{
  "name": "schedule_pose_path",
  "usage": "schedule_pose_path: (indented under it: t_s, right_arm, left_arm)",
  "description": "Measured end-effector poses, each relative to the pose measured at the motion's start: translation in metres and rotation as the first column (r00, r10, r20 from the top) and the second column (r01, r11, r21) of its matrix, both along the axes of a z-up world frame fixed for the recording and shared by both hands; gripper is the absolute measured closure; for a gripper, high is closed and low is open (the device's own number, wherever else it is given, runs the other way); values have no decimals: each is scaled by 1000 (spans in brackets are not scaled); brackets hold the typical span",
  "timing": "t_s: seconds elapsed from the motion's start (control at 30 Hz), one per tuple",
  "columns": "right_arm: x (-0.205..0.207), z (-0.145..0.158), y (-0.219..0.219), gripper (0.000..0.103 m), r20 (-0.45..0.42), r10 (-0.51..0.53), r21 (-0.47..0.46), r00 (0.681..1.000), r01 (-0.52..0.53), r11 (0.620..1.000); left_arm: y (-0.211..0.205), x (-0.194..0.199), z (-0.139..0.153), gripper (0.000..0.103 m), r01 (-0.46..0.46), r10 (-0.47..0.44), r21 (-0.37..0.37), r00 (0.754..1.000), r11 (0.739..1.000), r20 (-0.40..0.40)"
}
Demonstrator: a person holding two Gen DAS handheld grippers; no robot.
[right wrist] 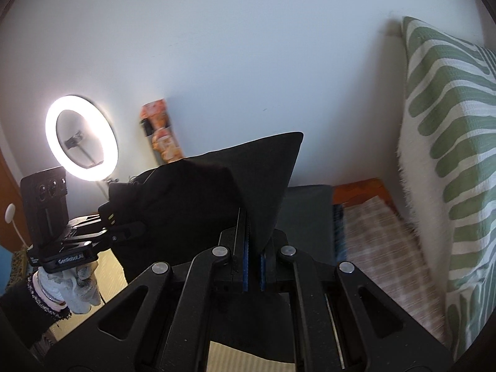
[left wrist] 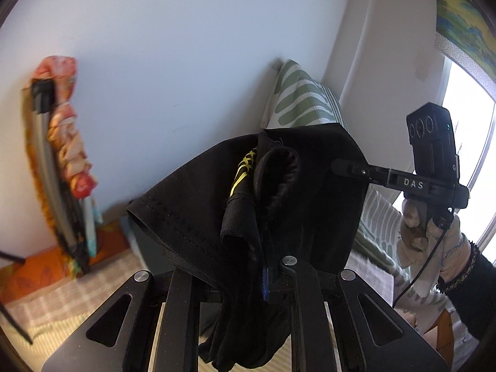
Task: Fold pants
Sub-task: 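Lift the folded shorts with both tools and carry them toward the clothes stack, then lower the folded shorts onto the clothes stack and open both tools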
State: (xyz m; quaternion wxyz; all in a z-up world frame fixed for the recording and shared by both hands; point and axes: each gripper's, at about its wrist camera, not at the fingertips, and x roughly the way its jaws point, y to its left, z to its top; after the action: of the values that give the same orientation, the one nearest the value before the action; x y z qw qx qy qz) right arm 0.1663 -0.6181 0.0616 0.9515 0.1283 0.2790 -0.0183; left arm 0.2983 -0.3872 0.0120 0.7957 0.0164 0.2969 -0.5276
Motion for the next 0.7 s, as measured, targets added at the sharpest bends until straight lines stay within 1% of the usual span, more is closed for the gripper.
schedule_pose_path:
  t_s: [0.1, 0.23, 0.37, 0.47, 0.57, 0.67, 0.7]
  right_arm:
    - [18, 1, -21, 97, -5, -20, -20, 1000, 20, 1000]
    - [45, -7, -40, 97, -23, -27, -28, 999, 27, 999]
    - [81, -27, -50, 97, -54, -21, -21, 998, 20, 1000]
    - [110, -47, -55, 97, -95, -13, -20, 995, 11, 1000]
    - [134, -65, -54, 97, -136, 4, -41, 991, -10, 999]
    - [154, -82, -56, 97, -168, 5, -42, 986, -13, 999]
    - [158, -86, -57, 97, -175, 6, -42, 985, -13, 999]
  left_arm:
    - [-20, 11, -2, 90, 9, -10, 7, 1000, 1000, 16]
    - [-36, 34, -14, 90, 2, -2, 18, 1000, 1000, 3]
    - [-43, 57, -30, 90, -15, 15, 46, 1000, 999, -6]
    - [-46, 71, -42, 90, -35, 35, 73, 999, 997, -8]
    - [-47, 85, -54, 90, -62, 64, 98, 998, 993, -16]
    - [-47, 96, -66, 89, -93, 97, 118, 995, 989, -30]
    - [-47, 100, -70, 87, -110, 115, 135, 993, 985, -27]
